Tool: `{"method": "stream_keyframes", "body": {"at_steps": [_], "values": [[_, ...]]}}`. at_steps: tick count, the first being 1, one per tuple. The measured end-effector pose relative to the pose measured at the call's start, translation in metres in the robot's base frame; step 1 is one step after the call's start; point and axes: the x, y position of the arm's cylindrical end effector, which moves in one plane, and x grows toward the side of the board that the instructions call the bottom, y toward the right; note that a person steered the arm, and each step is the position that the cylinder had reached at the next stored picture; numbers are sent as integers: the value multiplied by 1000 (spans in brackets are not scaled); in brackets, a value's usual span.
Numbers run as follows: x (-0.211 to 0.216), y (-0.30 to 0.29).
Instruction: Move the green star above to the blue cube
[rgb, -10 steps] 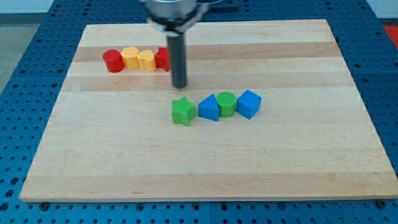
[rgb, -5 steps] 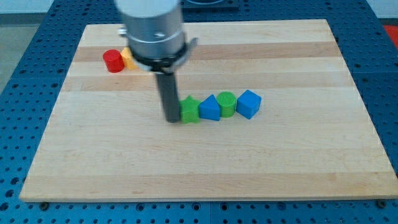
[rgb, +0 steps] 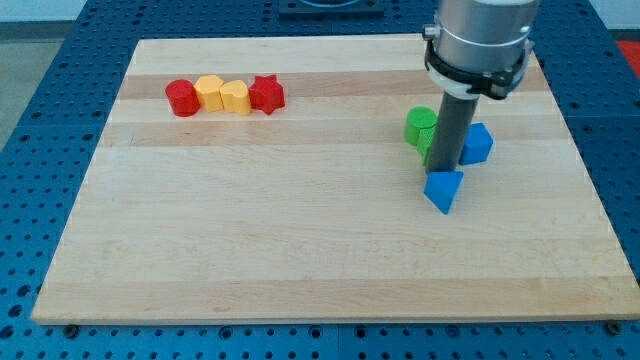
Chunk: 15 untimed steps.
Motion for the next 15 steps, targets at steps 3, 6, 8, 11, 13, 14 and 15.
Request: {"method": "stream_keyframes", "body": {"at_steps": [3, 6, 8, 11, 13, 14, 15], "values": [[-51, 12], [-63, 14], [-58, -6], [-59, -51], [-105, -29], [-106, 9], [-106, 25]]}}
